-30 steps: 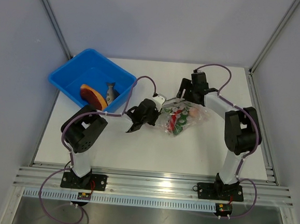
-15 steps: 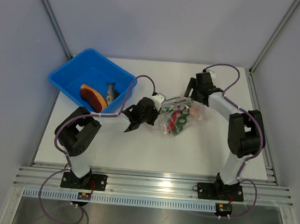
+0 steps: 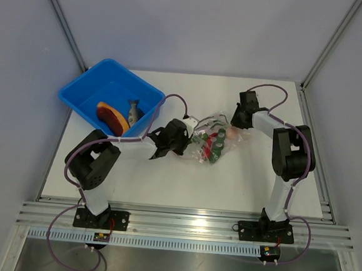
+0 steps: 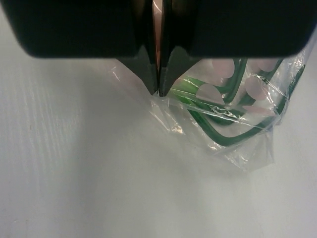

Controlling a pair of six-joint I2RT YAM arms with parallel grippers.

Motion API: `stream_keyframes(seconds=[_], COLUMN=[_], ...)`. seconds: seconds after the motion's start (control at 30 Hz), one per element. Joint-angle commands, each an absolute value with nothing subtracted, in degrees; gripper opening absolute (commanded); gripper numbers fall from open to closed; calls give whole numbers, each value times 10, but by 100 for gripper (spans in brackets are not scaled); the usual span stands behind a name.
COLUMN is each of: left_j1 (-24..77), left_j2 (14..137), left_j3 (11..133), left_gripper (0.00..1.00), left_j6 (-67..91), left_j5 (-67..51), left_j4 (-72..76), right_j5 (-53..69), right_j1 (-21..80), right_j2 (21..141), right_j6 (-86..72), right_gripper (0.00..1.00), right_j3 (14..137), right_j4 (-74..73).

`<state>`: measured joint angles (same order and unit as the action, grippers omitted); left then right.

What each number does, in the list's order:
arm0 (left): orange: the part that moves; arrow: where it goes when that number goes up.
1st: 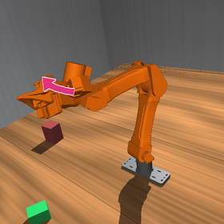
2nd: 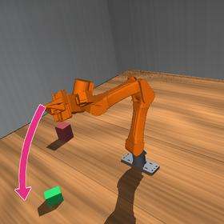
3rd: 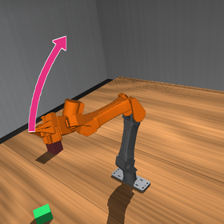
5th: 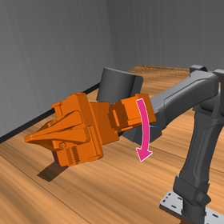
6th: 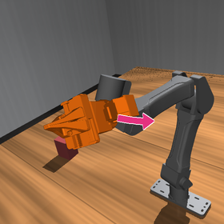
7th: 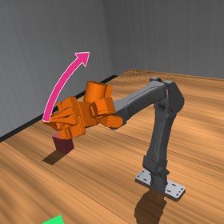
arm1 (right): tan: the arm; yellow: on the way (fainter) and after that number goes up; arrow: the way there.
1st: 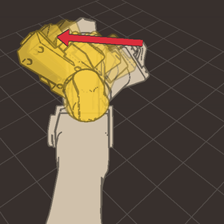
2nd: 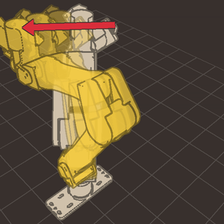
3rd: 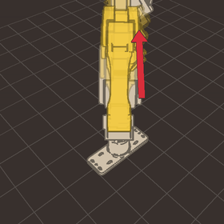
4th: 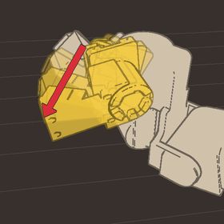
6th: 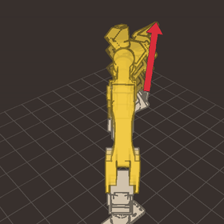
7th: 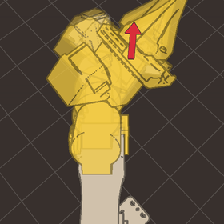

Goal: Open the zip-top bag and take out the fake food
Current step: Pick up the fake vegetable from the zipper food storage bag.

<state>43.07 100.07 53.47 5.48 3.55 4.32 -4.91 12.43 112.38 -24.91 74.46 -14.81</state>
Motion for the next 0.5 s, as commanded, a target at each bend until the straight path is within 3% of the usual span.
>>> stream_keyframes(seconds=[0.0,0.03,0.47], left_j1=[433,433,433], left_j2=[969,966,953], left_j3=[558,559,598], left_gripper=[8,8,8], left_j6=[45,45,41], left_j5=[20,20,19], left_j4=[33,27,-82], right_j5=[-33,-34,-88], right_j1=[114,110,48], right_j2=[1109,1106,1042], right_j6=[-265,-270,-388], right_gripper=[7,0,0], right_j3=[752,751,654], right_j4=[-133,-131,-85])
